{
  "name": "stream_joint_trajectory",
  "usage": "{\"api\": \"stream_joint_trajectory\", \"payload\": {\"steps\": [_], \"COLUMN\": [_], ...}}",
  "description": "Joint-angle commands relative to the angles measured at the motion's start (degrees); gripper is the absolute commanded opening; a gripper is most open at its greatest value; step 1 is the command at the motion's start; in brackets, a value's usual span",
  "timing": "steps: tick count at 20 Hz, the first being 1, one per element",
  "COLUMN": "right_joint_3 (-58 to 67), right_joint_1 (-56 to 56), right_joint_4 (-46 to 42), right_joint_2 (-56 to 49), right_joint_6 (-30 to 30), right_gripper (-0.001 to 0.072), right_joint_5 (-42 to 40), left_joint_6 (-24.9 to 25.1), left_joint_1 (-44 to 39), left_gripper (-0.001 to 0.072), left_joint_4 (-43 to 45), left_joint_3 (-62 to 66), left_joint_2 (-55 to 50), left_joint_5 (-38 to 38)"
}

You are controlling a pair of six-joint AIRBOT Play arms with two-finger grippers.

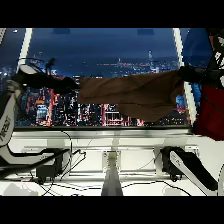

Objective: Fold the clothes and pants, and hang the long-sleeved shirts on hangers.

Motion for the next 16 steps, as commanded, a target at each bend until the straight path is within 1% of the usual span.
{"api": "stream_joint_trajectory", "payload": {"steps": [1,4,10,12,14,15,16], "right_joint_3": [0.07,0.07,0.07,0.07,0.07,0.07,0.07], "right_joint_1": [-0.04,-0.04,-0.04,-0.04,-0.04,-0.04,-0.04], "right_joint_4": [-0.13,-0.13,-0.11,-0.13,-0.13,-0.13,-0.13], "right_joint_2": [-0.07,-0.07,-0.07,-0.07,-0.09,-0.07,-0.07], "right_joint_6": [0.02,0.00,0.02,0.02,0.02,0.02,0.02], "right_gripper": [0.0017,0.0017,0.0017,0.0017,0.0017,0.0017,0.0017], "right_joint_5": [0.31,0.31,0.28,0.28,0.26,0.28,0.26], "left_joint_6": [5.97,5.99,6.01,6.54,8.59,8.61,9.11], "left_joint_1": [-5.46,-6.01,-2.86,-3.23,-4.24,-4.92,-5.66], "left_gripper": [0.0564,0.0564,0.0554,0.0533,0.0522,0.0473,0.0459], "left_joint_4": [-4.50,-4.28,-3.61,-2.78,-2.80,-2.84,-3.04], "left_joint_3": [-0.50,-0.48,-0.13,-0.13,-0.13,-0.13,-0.13], "left_joint_2": [-5.27,-6.86,-6.84,-6.86,-6.86,-6.86,-6.86], "left_joint_5": [4.85,5.88,5.09,3.80,2.64,2.62,2.64]}}
